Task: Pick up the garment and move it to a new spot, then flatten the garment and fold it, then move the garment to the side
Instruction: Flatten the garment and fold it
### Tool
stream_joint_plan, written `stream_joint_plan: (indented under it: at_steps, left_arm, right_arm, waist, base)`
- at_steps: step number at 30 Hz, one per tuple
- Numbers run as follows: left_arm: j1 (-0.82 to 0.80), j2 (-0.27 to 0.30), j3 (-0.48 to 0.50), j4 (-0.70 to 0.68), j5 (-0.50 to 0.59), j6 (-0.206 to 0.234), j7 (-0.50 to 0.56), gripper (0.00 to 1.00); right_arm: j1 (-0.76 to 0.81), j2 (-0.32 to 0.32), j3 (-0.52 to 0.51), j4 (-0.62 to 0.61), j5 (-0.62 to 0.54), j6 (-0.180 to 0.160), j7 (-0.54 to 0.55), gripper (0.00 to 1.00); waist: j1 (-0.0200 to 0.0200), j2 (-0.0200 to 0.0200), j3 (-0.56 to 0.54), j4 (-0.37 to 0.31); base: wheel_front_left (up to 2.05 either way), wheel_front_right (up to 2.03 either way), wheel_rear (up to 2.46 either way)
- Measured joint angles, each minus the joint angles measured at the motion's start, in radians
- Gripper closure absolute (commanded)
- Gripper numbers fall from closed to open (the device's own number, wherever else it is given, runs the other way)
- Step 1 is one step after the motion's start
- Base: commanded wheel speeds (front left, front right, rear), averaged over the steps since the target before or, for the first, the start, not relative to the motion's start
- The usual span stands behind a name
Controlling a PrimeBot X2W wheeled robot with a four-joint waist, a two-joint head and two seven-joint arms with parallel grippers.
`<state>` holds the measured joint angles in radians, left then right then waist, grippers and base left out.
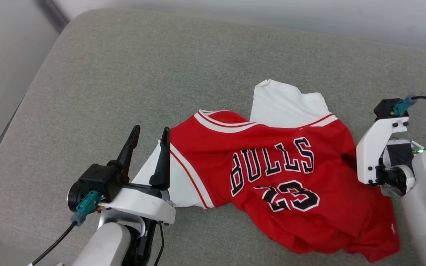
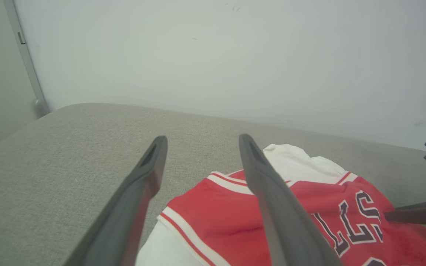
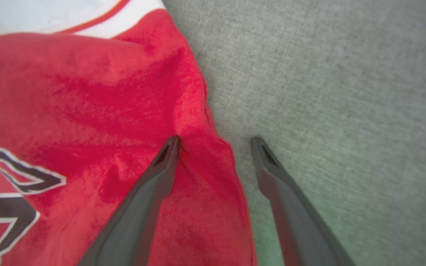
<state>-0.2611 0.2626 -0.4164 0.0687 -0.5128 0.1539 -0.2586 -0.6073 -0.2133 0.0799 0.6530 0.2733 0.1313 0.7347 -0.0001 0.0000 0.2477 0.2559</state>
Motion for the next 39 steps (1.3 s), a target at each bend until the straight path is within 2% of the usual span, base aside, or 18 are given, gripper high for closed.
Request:
stream_joint_plan:
  at_steps: [1,2,3,4,5,11,17,24,25,26,29,33,34,35,36,39]
  left_arm:
    - [-0.001,-0.003,0.003,0.006,0.0,-0.005,0.0,0.0]
    - [-0.001,-0.007,0.003,0.009,0.002,-0.006,-0.001,0.0]
    - [-0.001,-0.01,0.004,0.013,0.006,-0.008,-0.001,0.0]
    - [-0.001,-0.014,0.004,0.016,0.009,-0.012,-0.001,0.0]
    - [-0.001,-0.018,0.006,0.019,0.009,-0.013,-0.002,0.0]
    - [0.013,-0.018,0.026,0.04,0.016,-0.018,-0.003,0.0]
    - [0.069,-0.003,0.045,0.055,0.014,-0.007,-0.003,0.0]
    - [0.156,0.024,0.06,0.033,-0.001,0.027,0.021,0.0]
    - [0.178,0.032,0.063,0.026,-0.004,0.035,0.032,0.0]
    - [0.178,0.032,0.063,0.026,-0.004,0.035,0.032,0.0]
    - [0.201,0.041,0.064,0.019,-0.011,0.041,0.046,0.0]
    - [0.218,0.048,0.064,0.013,-0.018,0.049,0.063,0.0]
    - [0.218,0.049,0.064,0.013,-0.019,0.049,0.064,0.0]
    - [0.22,0.049,0.064,0.013,-0.021,0.05,0.068,0.0]
    - [0.225,0.049,0.063,0.012,-0.021,0.052,0.071,0.0]
    - [0.238,0.049,0.062,0.012,-0.029,0.057,0.076,0.0]
  right_arm:
    - [-0.012,-0.005,0.005,0.019,0.001,0.0,0.016,0.0]
    - [-0.022,-0.006,-0.001,0.038,0.01,0.0,0.031,0.52]
    - [-0.03,-0.006,-0.004,0.052,0.023,0.0,0.044,0.93]
    - [-0.037,-0.007,-0.001,0.061,0.028,0.0,0.052,0.93]
    - [-0.042,-0.009,0.004,0.068,0.032,0.0,0.054,1.0]
    - [-0.038,-0.007,0.035,0.061,0.064,0.0,-0.021,1.0]
    - [0.045,-0.021,0.02,-0.069,0.087,0.0,-0.102,1.0]
    - [0.351,0.0,-0.125,-0.32,0.038,0.0,-0.094,1.0]
    - [0.464,0.034,-0.169,-0.404,0.005,0.0,-0.074,1.0]
    - [0.464,0.034,-0.169,-0.404,0.005,0.0,-0.074,1.0]
    - [0.628,0.104,-0.2,-0.513,-0.021,0.0,-0.032,1.0]
    - [0.788,0.152,-0.19,-0.563,-0.015,0.0,0.0,1.0]
    - [0.806,0.155,-0.187,-0.562,-0.011,0.0,-0.005,0.85]
    - [0.818,0.157,-0.182,-0.558,-0.004,0.0,-0.015,0.5]
    - [0.825,0.159,-0.181,-0.557,-0.002,0.0,-0.038,0.0]
    - [0.828,0.16,-0.176,-0.551,0.005,0.0,-0.122,0.0]
  waist:
    - [0.0,0.0,0.004,0.007]
    - [0.0,0.0,0.006,0.013]
    - [0.0,0.0,0.008,0.018]
    - [-0.0001,0.0,0.008,0.021]
    - [-0.0001,0.0,0.007,0.023]
    - [0.0001,0.0,-0.022,0.013]
    - [0.0001,0.0,-0.082,-0.026]
    - [0.0001,0.0,-0.155,-0.109]
    - [0.0001,0.0,-0.175,-0.134]
    - [0.0001,0.0,-0.175,-0.134]
    - [0.0,0.0,-0.201,-0.167]
    - [0.0,0.0,-0.224,-0.2]
    - [0.0,0.0,-0.229,-0.204]
    - [0.0,0.0,-0.234,-0.209]
    - [0.0,0.0,-0.238,-0.213]
    - [0.0,0.0,-0.249,-0.22]
  base:
    - [0.0,0.0,0.0]
    - [0.0,0.0,0.0]
    - [0.0,0.0,0.0]
    - [0.0,0.0,0.0]
    - [0.0,0.0,0.0]
    - [0.0,0.0,0.0]
    - [0.0,0.0,0.0]
    - [0.0,0.0,0.0]
    - [0.0,0.0,0.0]
    - [0.0,0.0,0.0]
    - [0.0,0.0,0.0]
    - [0.0,0.0,0.0]
    - [0.0,0.0,0.0]
    - [0.0,0.0,0.0]
    - [0.0,0.0,0.0]
    - [0.0,0.0,0.0]
